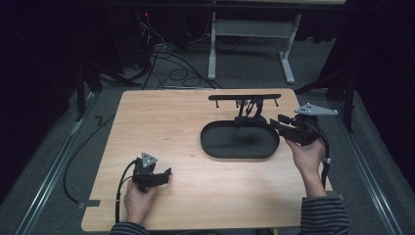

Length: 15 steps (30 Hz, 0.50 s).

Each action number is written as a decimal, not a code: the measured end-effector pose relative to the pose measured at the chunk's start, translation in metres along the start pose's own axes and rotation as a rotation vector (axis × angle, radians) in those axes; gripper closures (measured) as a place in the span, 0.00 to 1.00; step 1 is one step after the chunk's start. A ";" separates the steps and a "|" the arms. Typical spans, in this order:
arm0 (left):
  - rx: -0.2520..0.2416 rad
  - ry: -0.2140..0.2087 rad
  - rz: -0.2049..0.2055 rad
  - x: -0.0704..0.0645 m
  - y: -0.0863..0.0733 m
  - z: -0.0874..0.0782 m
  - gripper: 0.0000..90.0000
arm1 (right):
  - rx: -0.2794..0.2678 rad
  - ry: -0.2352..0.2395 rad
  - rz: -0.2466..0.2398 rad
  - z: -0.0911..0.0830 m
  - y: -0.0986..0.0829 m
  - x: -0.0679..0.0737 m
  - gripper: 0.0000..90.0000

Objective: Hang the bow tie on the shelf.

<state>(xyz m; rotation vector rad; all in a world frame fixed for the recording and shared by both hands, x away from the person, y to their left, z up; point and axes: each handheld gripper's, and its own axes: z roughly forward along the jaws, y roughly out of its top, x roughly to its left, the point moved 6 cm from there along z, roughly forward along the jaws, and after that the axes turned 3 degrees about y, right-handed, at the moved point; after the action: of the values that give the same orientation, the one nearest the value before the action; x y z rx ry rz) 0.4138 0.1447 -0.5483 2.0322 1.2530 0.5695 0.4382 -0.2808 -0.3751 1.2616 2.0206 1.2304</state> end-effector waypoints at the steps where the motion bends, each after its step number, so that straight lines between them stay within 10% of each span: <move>1: 0.000 0.000 0.000 0.000 0.000 0.000 0.25 | 0.000 0.000 0.000 0.000 0.000 0.000 0.68; 15: 0.000 -0.001 0.000 0.000 0.000 0.000 0.25 | -0.008 0.020 0.024 -0.011 -0.022 0.000 0.68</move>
<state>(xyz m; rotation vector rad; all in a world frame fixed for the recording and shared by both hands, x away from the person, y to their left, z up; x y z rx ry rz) 0.4138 0.1447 -0.5482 2.0325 1.2525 0.5688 0.4194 -0.2898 -0.3883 1.2784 2.0176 1.2657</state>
